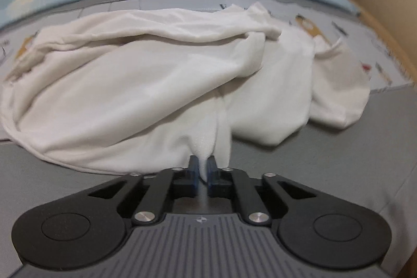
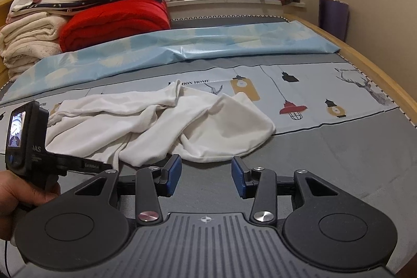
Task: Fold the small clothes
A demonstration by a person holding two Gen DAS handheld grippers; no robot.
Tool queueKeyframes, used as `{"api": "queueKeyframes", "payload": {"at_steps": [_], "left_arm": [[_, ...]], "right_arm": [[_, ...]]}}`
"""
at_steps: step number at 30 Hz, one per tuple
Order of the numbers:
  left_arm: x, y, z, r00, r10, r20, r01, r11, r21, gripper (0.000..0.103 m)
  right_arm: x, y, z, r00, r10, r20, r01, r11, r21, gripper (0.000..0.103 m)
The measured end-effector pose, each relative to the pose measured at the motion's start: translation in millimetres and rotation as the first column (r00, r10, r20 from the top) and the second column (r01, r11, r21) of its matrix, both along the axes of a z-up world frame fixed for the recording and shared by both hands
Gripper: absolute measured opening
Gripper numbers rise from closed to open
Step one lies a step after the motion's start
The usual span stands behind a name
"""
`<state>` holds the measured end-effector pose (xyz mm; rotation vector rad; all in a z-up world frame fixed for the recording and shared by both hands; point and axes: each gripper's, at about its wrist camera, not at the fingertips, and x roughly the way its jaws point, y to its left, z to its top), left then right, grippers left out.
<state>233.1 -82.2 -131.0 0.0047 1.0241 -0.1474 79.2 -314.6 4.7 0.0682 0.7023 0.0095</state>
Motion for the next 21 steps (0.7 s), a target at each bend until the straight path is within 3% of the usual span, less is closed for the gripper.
{"api": "queueKeyframes", "payload": {"at_steps": [5, 11, 15, 21], "left_arm": [[-32, 29, 44, 0.996, -0.048, 0.074, 0.049, 0.999, -0.007, 0.002], [-111, 92, 101, 0.969, -0.204, 0.142, 0.202, 0.979, 0.031, 0.002], [-161, 155, 105, 0.968, -0.227, 0.105, 0.225, 0.974, 0.031, 0.002], [-190, 233, 73, 0.986, -0.153, -0.066, 0.152, 0.988, -0.016, 0.002]], "right_arm": [[1, 2, 1, 1.000, -0.002, 0.001, 0.002, 1.000, -0.010, 0.043], [0, 4, -1, 0.998, -0.055, -0.001, 0.055, 0.998, 0.019, 0.041], [-4, 9, -11, 0.997, -0.069, -0.026, 0.069, 0.998, 0.012, 0.041], [-9, 17, -15, 0.998, -0.050, -0.028, 0.049, 0.998, -0.036, 0.041]]}}
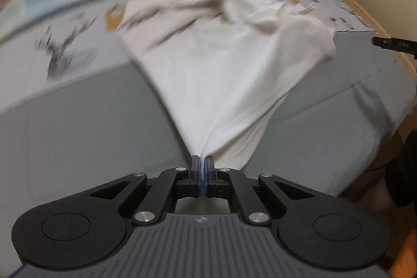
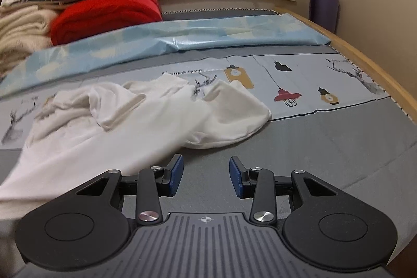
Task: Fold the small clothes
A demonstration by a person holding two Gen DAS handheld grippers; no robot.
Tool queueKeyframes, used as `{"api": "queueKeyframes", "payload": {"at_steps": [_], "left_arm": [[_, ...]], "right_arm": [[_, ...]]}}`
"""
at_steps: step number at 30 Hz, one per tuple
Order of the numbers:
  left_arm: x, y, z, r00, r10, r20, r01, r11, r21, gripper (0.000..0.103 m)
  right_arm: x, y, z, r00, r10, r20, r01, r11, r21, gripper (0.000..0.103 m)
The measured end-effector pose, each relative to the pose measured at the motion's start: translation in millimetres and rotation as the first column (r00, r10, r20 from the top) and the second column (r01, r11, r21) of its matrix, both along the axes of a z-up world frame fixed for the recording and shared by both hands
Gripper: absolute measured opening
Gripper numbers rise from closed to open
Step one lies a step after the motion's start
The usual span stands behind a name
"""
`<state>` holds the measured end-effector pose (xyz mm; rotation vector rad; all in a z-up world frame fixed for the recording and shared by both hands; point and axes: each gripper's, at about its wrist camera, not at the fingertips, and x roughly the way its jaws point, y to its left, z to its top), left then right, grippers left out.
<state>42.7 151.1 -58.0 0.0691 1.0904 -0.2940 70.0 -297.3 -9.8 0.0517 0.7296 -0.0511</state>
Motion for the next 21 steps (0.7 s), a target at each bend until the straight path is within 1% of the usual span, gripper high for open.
{"api": "queueKeyframes", "payload": {"at_steps": [2, 3, 4, 5, 6, 7, 8, 10, 12, 13, 14, 16, 18, 20, 21], "left_arm": [[-3, 17, -4, 0.999, 0.029, -0.042, -0.031, 0.998, -0.058, 0.002], [-4, 25, -3, 0.998, 0.034, -0.045, -0.039, 0.994, -0.098, 0.003], [-4, 29, -1, 0.998, 0.046, -0.037, -0.051, 0.991, -0.125, 0.009], [-2, 32, 1, 0.997, 0.072, -0.027, -0.075, 0.986, -0.149, 0.014], [-1, 35, 3, 0.995, 0.096, -0.024, -0.099, 0.981, -0.167, 0.024], [4, 38, 2, 0.992, 0.123, -0.032, -0.127, 0.973, -0.193, 0.027], [8, 39, -1, 0.988, 0.145, -0.044, -0.151, 0.967, -0.205, 0.027], [19, 36, -9, 0.978, 0.190, -0.084, -0.204, 0.959, -0.196, 0.027], [33, 30, -23, 0.966, 0.225, -0.128, -0.244, 0.956, -0.162, 0.027], [39, 26, -28, 0.959, 0.239, -0.154, -0.260, 0.956, -0.135, 0.029], [42, 25, -34, 0.952, 0.252, -0.172, -0.273, 0.956, -0.112, 0.029], [51, 24, -45, 0.935, 0.286, -0.208, -0.307, 0.948, -0.079, 0.029], [59, 24, -51, 0.917, 0.319, -0.240, -0.345, 0.936, -0.072, 0.029], [67, 23, -56, 0.898, 0.345, -0.273, -0.376, 0.924, -0.069, 0.029], [69, 22, -58, 0.893, 0.351, -0.282, -0.383, 0.922, -0.066, 0.029]], "right_arm": [[2, -1, -2, 1.000, -0.002, -0.007, 0.002, 1.000, -0.003, 0.041], [3, -2, -3, 1.000, -0.007, -0.016, 0.007, 1.000, 0.001, 0.041], [6, -3, -5, 0.999, -0.017, -0.028, 0.017, 1.000, 0.013, 0.041], [9, -5, -7, 0.999, -0.024, -0.039, 0.025, 0.999, 0.027, 0.041], [13, -6, -10, 0.998, -0.030, -0.053, 0.033, 0.999, 0.043, 0.041], [17, -7, -13, 0.997, -0.033, -0.068, 0.037, 0.998, 0.057, 0.042], [23, -8, -17, 0.996, -0.034, -0.086, 0.040, 0.997, 0.071, 0.043], [34, -8, -24, 0.993, -0.034, -0.111, 0.044, 0.995, 0.086, 0.044], [44, -6, -32, 0.991, -0.037, -0.128, 0.047, 0.996, 0.077, 0.045], [50, -6, -35, 0.990, -0.037, -0.136, 0.047, 0.997, 0.069, 0.046], [56, -4, -39, 0.989, -0.035, -0.146, 0.045, 0.997, 0.061, 0.047], [67, -1, -47, 0.987, -0.026, -0.158, 0.034, 0.998, 0.046, 0.050], [79, 2, -54, 0.985, -0.017, -0.170, 0.021, 0.999, 0.024, 0.053], [90, 4, -60, 0.983, -0.010, -0.184, 0.014, 1.000, 0.023, 0.053], [95, 4, -64, 0.981, -0.007, -0.193, 0.012, 1.000, 0.026, 0.053]]}}
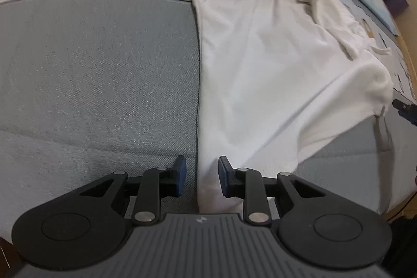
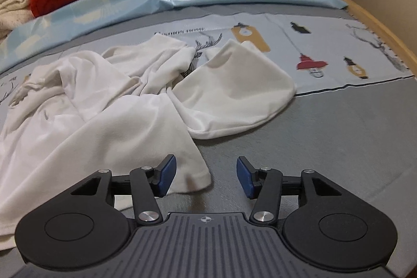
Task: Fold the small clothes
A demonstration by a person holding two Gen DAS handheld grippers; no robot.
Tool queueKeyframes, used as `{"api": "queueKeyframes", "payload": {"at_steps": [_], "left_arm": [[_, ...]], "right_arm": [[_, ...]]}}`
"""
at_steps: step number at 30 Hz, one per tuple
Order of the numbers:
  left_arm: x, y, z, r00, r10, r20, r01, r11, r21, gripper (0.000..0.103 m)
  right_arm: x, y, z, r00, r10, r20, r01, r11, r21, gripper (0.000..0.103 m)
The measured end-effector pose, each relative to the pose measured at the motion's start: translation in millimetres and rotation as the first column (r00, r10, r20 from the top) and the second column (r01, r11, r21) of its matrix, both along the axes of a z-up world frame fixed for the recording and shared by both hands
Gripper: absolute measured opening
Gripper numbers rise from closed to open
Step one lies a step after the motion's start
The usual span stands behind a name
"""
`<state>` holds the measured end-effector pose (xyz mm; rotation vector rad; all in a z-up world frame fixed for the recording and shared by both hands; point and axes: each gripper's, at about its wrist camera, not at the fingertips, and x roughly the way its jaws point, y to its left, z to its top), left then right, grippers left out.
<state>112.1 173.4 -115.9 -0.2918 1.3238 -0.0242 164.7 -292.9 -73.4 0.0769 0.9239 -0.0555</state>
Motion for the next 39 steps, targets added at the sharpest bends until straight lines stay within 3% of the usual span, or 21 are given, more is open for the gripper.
{"api": "queueKeyframes", "payload": {"at_steps": [9, 10, 11, 12, 13, 20, 25, 27, 30, 32, 34, 36, 38, 39], "left_arm": [[15, -26, -15, 0.994, -0.098, -0.042, 0.101, 0.992, 0.077, 0.029], [15, -27, -16, 0.994, -0.102, -0.041, 0.105, 0.991, 0.083, 0.029], [14, -27, -15, 0.994, -0.107, -0.038, 0.110, 0.990, 0.092, 0.026], [14, -28, -15, 0.993, -0.113, -0.035, 0.116, 0.988, 0.103, 0.017], [12, -29, -14, 0.992, -0.120, -0.032, 0.123, 0.986, 0.110, 0.007], [-9, -31, 11, 0.984, -0.174, 0.041, 0.167, 0.976, 0.138, 0.004], [-31, -27, 22, 0.970, -0.241, 0.040, 0.230, 0.957, 0.175, 0.004], [-43, -25, 19, 0.959, -0.283, -0.003, 0.278, 0.941, 0.192, 0.004], [-60, -32, 9, 0.922, -0.375, -0.097, 0.387, 0.898, 0.209, 0.004], [-67, -41, 6, 0.895, -0.428, -0.126, 0.446, 0.865, 0.228, 0.005], [-70, -45, 13, 0.889, -0.448, -0.099, 0.458, 0.851, 0.257, 0.006], [-69, -44, 23, 0.901, -0.432, -0.046, 0.429, 0.870, 0.242, 0.006], [-67, -45, 30, 0.910, -0.415, -0.014, 0.408, 0.886, 0.220, 0.006], [-67, -49, 30, 0.908, -0.419, -0.012, 0.411, 0.886, 0.216, 0.006]], "right_arm": [[32, 10, -28, 0.995, 0.021, -0.095, -0.020, 1.000, 0.014, 0.052], [34, 10, -31, 0.994, 0.023, -0.107, -0.021, 1.000, 0.019, 0.042], [35, 10, -33, 0.993, 0.026, -0.116, -0.023, 0.999, 0.026, 0.019], [35, 10, -34, 0.992, 0.030, -0.124, -0.026, 0.999, 0.035, 0.008], [33, 9, -33, 0.992, 0.032, -0.121, -0.026, 0.998, 0.050, 0.003], [-5, -15, 7, 0.997, 0.071, -0.044, -0.066, 0.992, 0.108, 0.002], [-47, -46, 20, 0.988, 0.122, -0.095, -0.106, 0.982, 0.157, 0.001], [-67, -53, 12, 0.964, 0.184, -0.193, -0.150, 0.973, 0.177, 0.001], [-97, -55, -12, 0.871, 0.302, -0.388, -0.241, 0.950, 0.197, 0.001], [-112, -49, -17, 0.828, 0.357, -0.432, -0.310, 0.934, 0.176, 0.001], [-118, -46, -14, 0.832, 0.365, -0.418, -0.334, 0.931, 0.148, 0.003], [-119, -43, -8, 0.847, 0.369, -0.382, -0.346, 0.929, 0.131, 0.005], [-116, -42, -2, 0.864, 0.363, -0.350, -0.336, 0.932, 0.138, 0.022], [-113, -41, 0, 0.871, 0.357, -0.337, -0.328, 0.934, 0.142, 0.025]]}}
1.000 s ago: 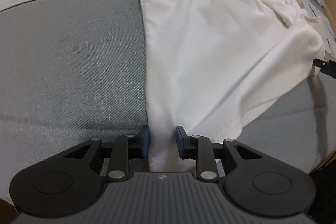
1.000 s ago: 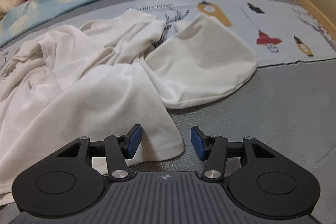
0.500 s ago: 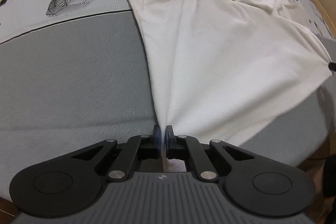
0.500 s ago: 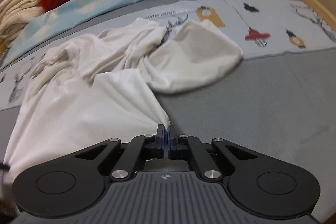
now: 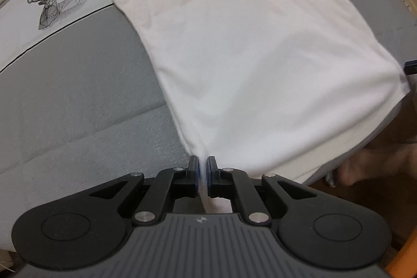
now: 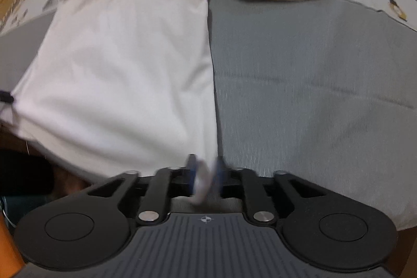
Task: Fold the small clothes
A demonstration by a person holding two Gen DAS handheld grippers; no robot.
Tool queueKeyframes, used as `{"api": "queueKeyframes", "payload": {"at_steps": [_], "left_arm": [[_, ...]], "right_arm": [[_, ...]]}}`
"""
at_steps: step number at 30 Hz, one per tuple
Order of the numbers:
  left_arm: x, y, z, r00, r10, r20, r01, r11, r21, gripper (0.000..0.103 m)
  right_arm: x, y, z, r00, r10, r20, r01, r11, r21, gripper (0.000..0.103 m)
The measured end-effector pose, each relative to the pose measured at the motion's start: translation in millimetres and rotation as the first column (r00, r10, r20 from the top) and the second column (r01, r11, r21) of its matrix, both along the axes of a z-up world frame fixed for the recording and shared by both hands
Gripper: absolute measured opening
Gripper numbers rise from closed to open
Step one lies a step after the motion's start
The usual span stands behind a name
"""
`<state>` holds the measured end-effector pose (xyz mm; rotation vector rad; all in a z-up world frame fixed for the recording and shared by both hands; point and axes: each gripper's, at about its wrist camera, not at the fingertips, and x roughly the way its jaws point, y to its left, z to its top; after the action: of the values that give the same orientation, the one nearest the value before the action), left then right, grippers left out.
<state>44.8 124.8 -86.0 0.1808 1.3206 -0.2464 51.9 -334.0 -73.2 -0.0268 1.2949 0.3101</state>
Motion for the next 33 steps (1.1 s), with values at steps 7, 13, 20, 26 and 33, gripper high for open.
{"api": "queueKeyframes", "payload": {"at_steps": [7, 13, 20, 26, 33], "left_arm": [[-2, -13, -19, 0.994, -0.080, -0.073, 0.085, 0.994, 0.070, 0.031], [-6, -7, -37, 0.983, -0.116, -0.142, 0.130, 0.988, 0.089, 0.020], [-14, -7, -11, 0.987, -0.153, -0.049, 0.153, 0.988, -0.001, 0.002], [-16, -7, -26, 0.986, -0.131, -0.106, 0.146, 0.979, 0.140, 0.001], [-20, -12, -25, 0.986, -0.142, -0.093, 0.157, 0.971, 0.181, 0.001]], "right_arm": [[19, 20, -21, 0.999, 0.035, -0.033, -0.037, 0.998, -0.058, 0.027], [17, 26, -34, 0.991, 0.105, -0.081, -0.112, 0.990, -0.089, 0.009], [30, -30, 13, 0.976, -0.200, 0.083, 0.190, 0.975, 0.111, 0.004], [13, 7, -26, 0.995, 0.046, -0.094, -0.051, 0.997, -0.051, 0.005], [21, -2, -12, 0.998, -0.034, -0.049, 0.035, 0.999, 0.029, 0.005]]}}
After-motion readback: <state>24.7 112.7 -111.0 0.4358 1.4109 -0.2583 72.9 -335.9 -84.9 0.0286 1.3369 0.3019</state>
